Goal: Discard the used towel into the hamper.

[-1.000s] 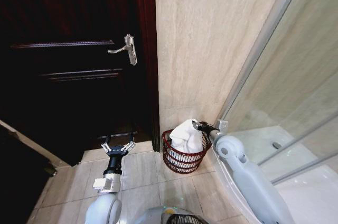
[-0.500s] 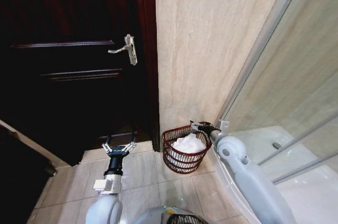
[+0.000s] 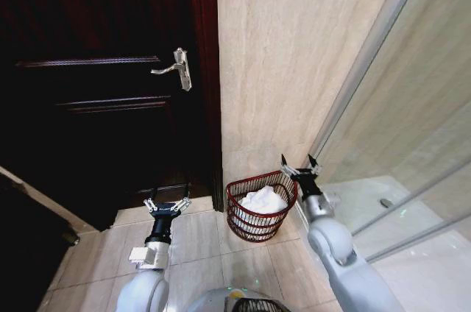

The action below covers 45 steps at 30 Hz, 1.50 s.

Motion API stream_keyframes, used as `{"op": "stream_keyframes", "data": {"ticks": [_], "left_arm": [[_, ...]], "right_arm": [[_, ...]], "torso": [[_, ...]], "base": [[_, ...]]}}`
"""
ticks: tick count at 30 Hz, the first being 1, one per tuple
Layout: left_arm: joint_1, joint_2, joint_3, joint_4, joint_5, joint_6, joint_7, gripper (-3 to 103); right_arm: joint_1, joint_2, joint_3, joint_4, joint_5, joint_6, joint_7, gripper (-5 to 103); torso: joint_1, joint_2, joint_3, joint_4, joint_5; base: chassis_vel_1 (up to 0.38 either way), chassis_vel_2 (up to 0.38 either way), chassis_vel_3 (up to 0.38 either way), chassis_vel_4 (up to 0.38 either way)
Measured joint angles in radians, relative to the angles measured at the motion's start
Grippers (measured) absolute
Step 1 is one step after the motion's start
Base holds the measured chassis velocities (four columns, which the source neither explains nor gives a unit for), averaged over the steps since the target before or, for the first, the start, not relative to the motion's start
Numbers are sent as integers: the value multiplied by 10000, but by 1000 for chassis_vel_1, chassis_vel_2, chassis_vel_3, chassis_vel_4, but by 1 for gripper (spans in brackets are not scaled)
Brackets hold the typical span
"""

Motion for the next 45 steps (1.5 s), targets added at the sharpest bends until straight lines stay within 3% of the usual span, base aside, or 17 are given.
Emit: {"op": "stream_keyframes", "data": {"ticks": [3,6,7,13,20,26,35,45], "left_arm": [[0,57,-3,0,-70,84,91,100],[-26,87,-54,-25,-86,472,212,100],[-26,87,-54,-25,-86,472,212,100],[-263,68,-406,-267,-2,1513,74,100],[8,-45,-737,-273,-52,1260,414,100],[497,-107,-663,-98,4,953,267,100],[526,-187,-857,-270,570,1405,-300,100],[327,-175,-832,-395,499,1597,-290,100]], "right_arm": [[-608,390,568,-185,-526,660,-681,100],[-1684,1254,1354,-205,-998,1433,-1726,100],[-1684,1254,1354,-205,-998,1433,-1726,100],[-3594,2763,2104,203,-1271,2536,-3150,100],[-4316,3484,1864,494,-1383,2815,-2484,100],[-4558,3355,1461,579,-1381,2902,-1942,100],[-4410,3356,1377,639,-1461,2489,-1441,100],[-4625,3385,1388,861,-1706,2101,-1112,100]], "torso": [[0,0,0,1,1],[0,0,1,3,-3],[0,0,1,3,-3],[-1,0,0,0,-1],[-1,1,0,3,0],[-1,0,0,3,-2],[1,0,1,2,-1],[1,0,1,2,-1]], "base": [[0,0,0,0],[0,0,0,0],[0,0,0,0],[0,0,0,0],[0,0,0,0],[0,0,0,0],[0,0,0,0],[0,0,0,0]]}}
